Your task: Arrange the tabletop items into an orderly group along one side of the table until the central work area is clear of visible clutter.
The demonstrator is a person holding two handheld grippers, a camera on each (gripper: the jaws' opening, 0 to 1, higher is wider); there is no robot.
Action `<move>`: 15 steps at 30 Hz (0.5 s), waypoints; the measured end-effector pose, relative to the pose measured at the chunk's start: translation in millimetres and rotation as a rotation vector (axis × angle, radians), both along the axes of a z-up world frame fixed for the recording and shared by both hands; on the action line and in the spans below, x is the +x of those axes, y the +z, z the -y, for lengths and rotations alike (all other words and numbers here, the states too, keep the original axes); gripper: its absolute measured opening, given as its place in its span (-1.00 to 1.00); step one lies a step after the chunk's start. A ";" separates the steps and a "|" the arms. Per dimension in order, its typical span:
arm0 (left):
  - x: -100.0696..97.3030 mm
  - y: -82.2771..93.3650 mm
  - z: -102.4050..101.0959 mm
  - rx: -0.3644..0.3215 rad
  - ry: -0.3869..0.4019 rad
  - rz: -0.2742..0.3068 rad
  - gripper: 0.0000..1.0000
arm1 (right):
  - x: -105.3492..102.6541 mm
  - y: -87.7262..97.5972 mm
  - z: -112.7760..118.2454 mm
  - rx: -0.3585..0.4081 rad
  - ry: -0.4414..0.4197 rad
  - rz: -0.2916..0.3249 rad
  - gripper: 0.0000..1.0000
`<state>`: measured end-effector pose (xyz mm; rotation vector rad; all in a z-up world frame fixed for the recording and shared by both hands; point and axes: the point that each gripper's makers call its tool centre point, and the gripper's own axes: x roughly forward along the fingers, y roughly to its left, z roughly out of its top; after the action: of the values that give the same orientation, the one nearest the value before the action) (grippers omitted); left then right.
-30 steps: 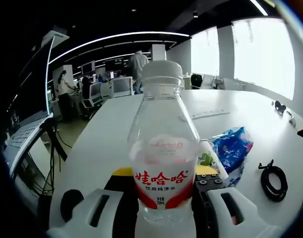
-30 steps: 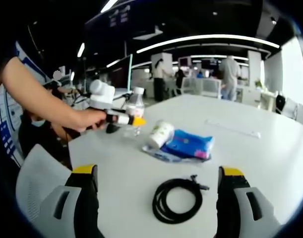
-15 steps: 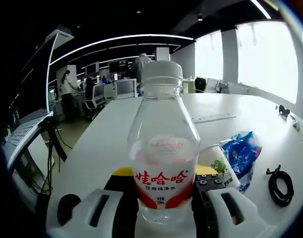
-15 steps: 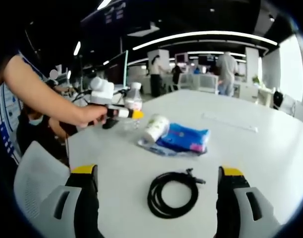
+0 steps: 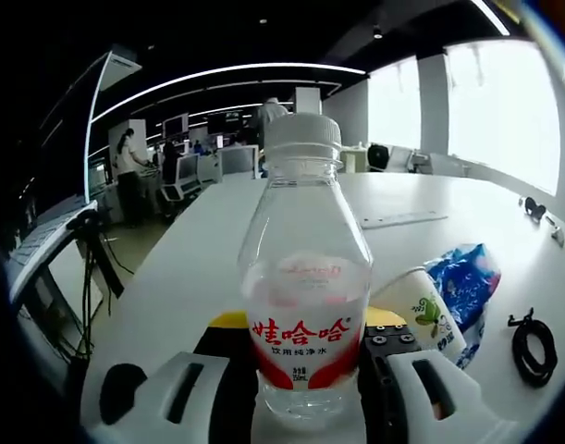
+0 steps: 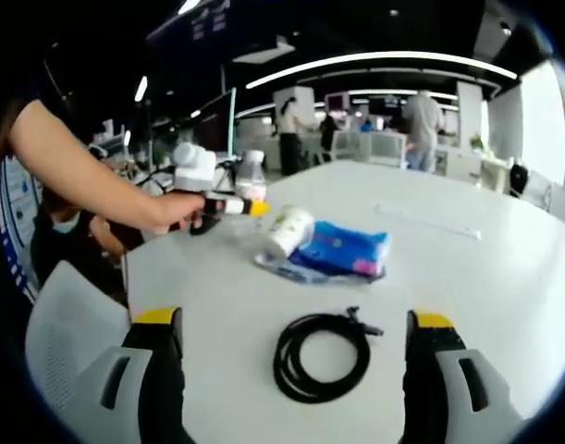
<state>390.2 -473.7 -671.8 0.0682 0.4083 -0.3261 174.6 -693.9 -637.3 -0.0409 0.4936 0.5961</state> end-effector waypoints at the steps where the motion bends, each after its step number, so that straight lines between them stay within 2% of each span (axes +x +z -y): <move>1: 1.2 -1.1 -0.2 0.000 0.001 0.001 -0.21 | 0.2 -0.2 0.3 -0.001 -0.001 -0.001 0.96; 7: 4.9 -3.3 -3.2 -0.016 0.017 0.018 -0.21 | 0.9 -2.6 3.3 -0.008 -0.004 -0.008 0.96; 11: 7.1 -2.8 -0.9 0.007 -0.002 0.039 -0.20 | 1.6 -4.8 4.7 -0.009 -0.010 -0.016 0.96; 15: 16.1 -3.5 -8.3 -0.016 0.039 0.048 -0.20 | 2.8 -5.4 3.4 -0.013 -0.008 -0.017 0.95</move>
<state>406.3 -465.4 -675.3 0.0524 0.3593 -0.2888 177.5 -697.4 -642.7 -0.0465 0.5136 0.5855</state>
